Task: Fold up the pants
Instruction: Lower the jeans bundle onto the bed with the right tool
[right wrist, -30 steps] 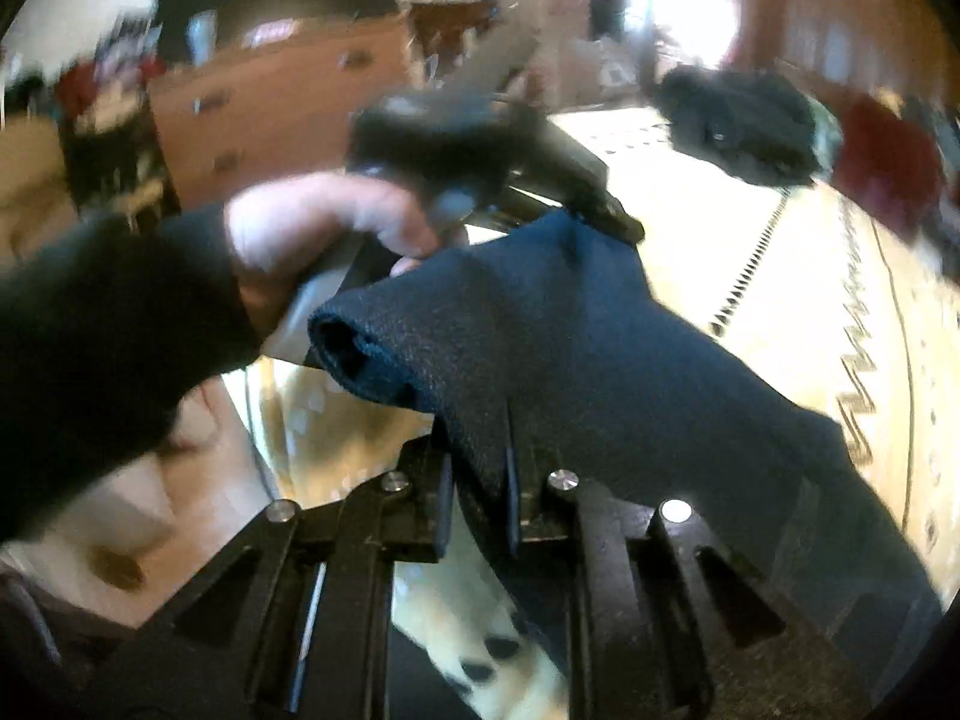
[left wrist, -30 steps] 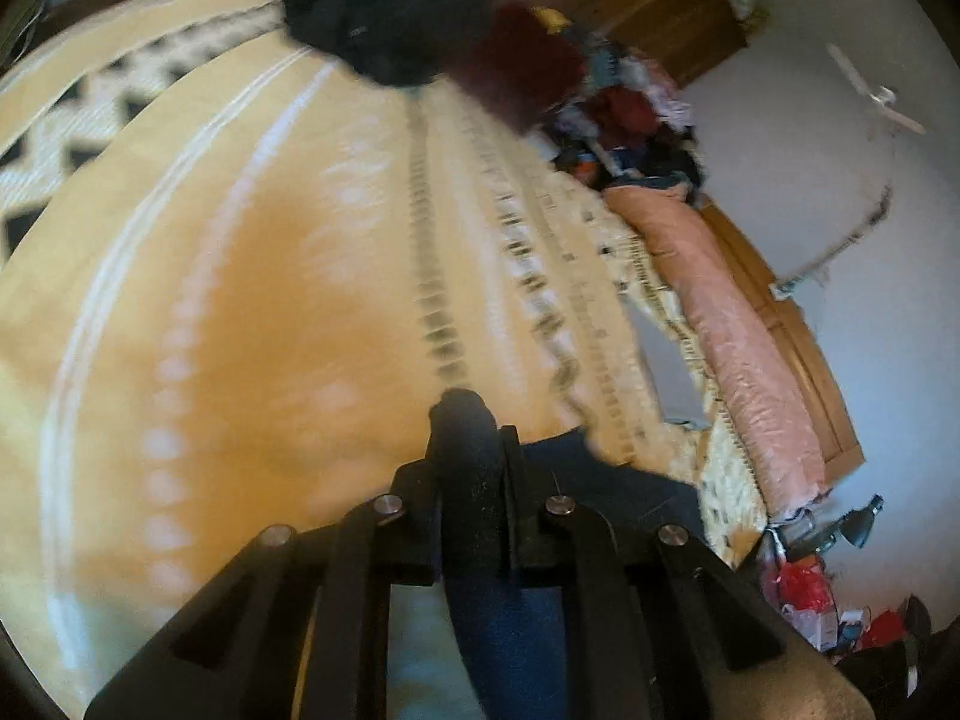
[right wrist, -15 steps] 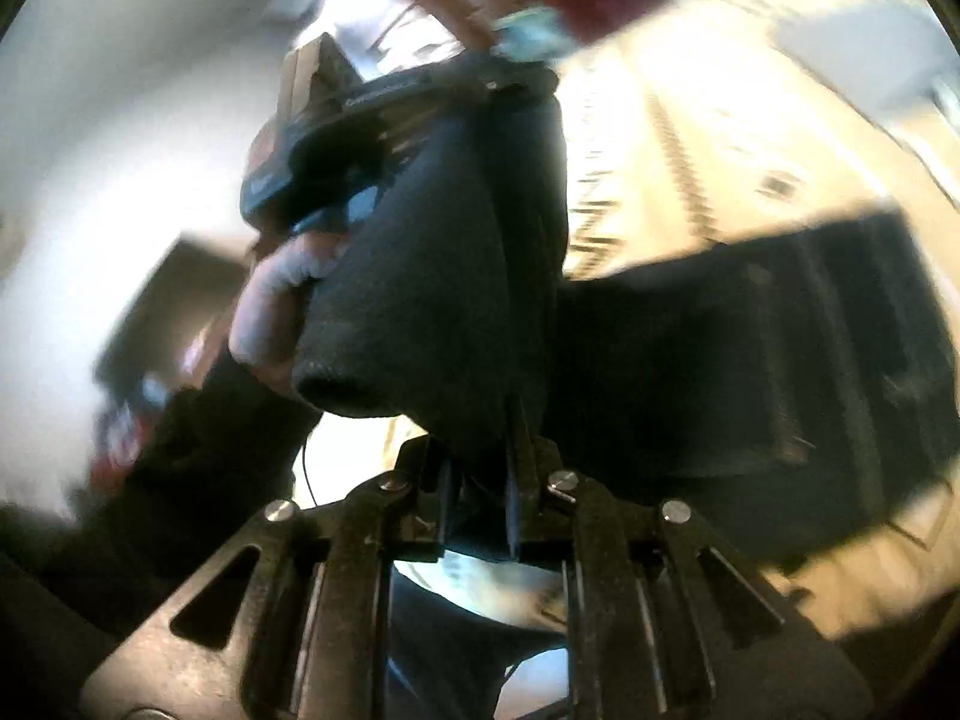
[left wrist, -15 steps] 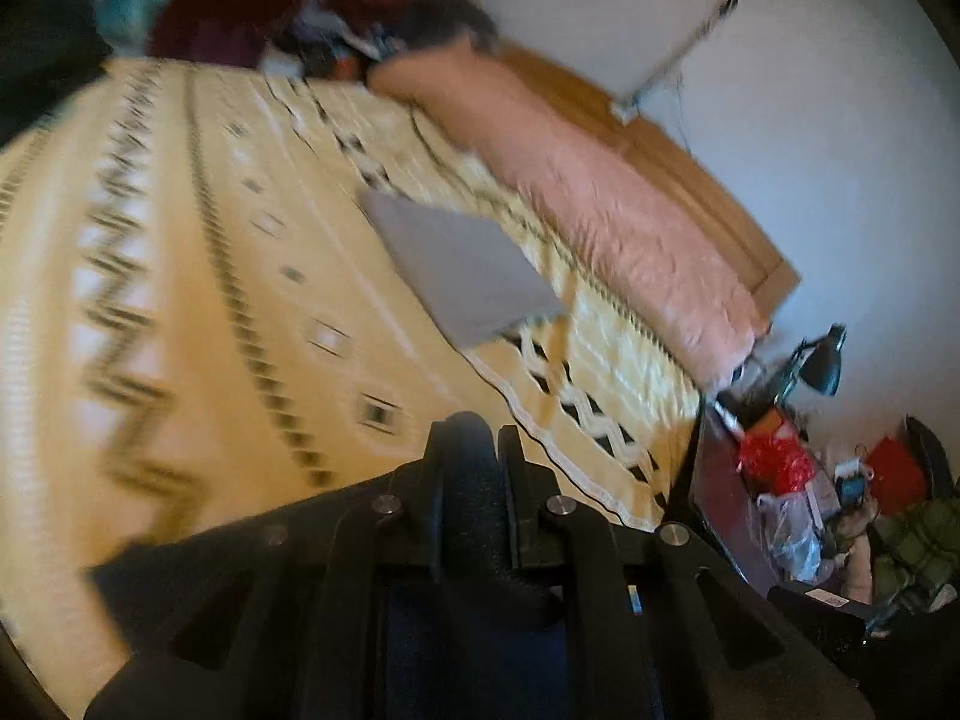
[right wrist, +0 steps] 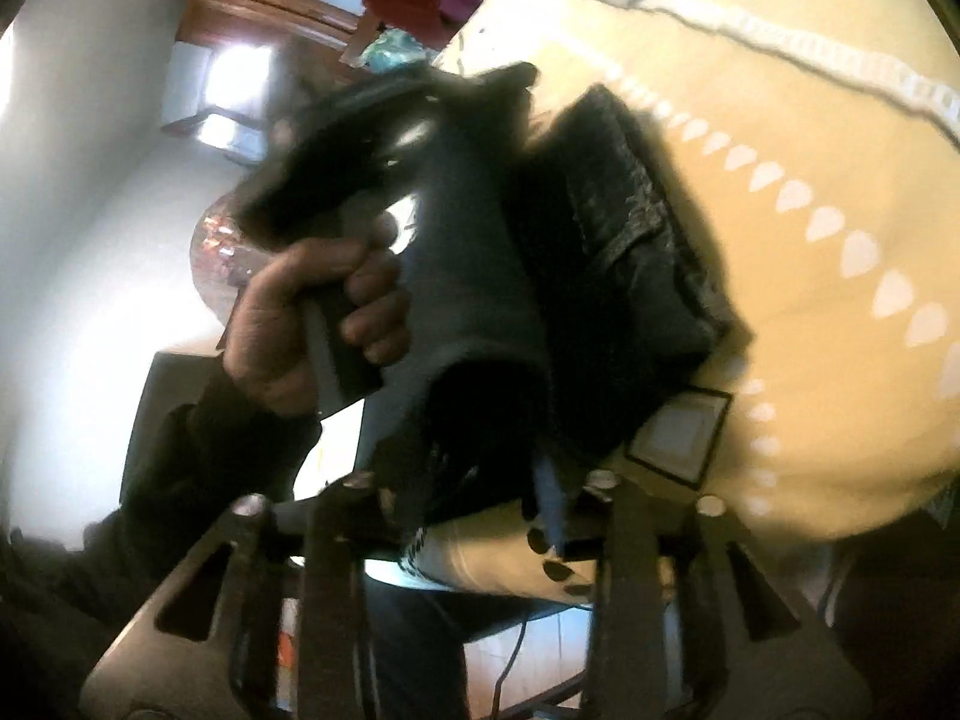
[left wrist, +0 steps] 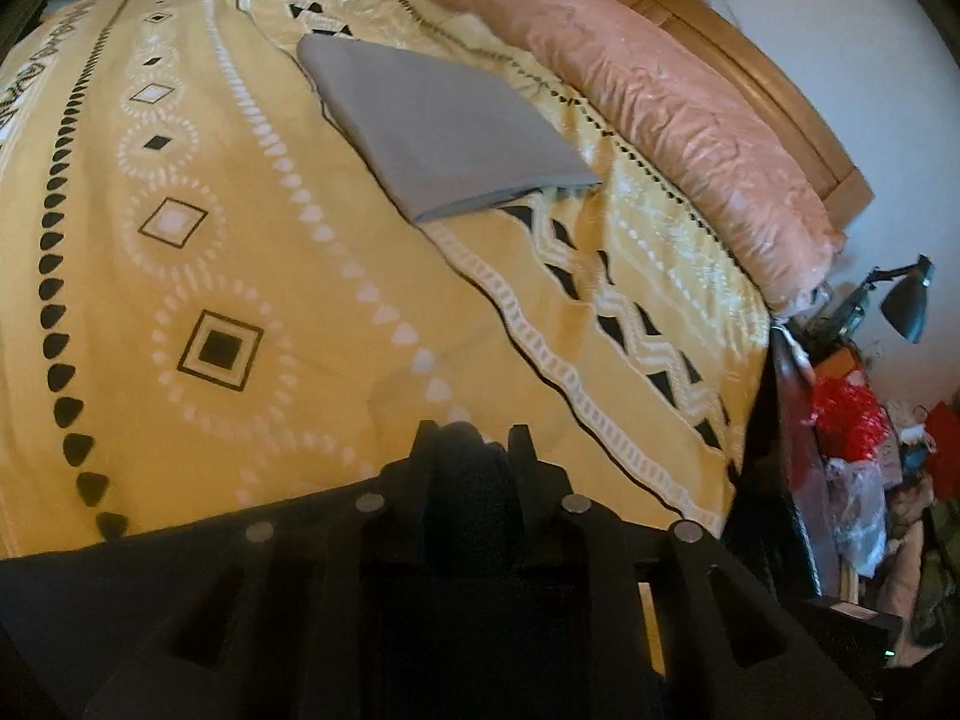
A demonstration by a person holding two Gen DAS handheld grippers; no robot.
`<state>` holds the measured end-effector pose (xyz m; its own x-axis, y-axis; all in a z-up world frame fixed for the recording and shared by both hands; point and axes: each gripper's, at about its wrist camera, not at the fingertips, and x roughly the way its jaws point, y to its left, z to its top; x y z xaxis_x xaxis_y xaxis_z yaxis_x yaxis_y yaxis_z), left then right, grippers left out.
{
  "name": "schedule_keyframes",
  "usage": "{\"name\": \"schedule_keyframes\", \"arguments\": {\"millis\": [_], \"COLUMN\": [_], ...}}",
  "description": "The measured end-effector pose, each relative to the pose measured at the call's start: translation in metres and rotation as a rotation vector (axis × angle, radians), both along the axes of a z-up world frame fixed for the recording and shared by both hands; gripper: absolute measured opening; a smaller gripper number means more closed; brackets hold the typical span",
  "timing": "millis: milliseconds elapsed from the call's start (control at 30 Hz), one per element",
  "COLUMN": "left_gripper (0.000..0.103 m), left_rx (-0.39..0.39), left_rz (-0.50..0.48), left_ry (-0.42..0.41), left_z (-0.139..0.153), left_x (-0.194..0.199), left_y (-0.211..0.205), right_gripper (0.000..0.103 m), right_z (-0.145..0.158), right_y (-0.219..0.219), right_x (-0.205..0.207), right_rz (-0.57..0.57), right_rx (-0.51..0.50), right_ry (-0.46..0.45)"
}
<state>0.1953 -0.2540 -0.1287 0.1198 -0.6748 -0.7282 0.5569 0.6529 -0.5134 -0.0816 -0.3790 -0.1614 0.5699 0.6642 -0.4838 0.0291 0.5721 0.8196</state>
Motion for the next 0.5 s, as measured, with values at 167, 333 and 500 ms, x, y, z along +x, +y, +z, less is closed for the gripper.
{"name": "schedule_keyframes", "arguments": {"millis": [167, 333, 500], "left_gripper": [0.037, 0.042, 0.046], "left_rx": [0.055, 0.028, 0.005], "left_rz": [0.001, 0.020, 0.002], "left_ry": [-0.028, -0.008, -0.021], "left_z": [-0.008, -0.009, 0.000], "left_x": [-0.005, -0.005, -0.003], "left_y": [-0.019, -0.019, -0.023], "right_gripper": [0.056, 0.055, 0.017], "right_z": [0.008, 0.000, 0.007], "right_y": [-0.019, -0.021, -0.023], "right_x": [-0.007, 0.008, 0.015], "right_rz": [-0.009, -0.011, -0.031], "right_rx": [-0.018, 0.004, 0.004], "right_ry": [-0.037, -0.024, -0.026]}}
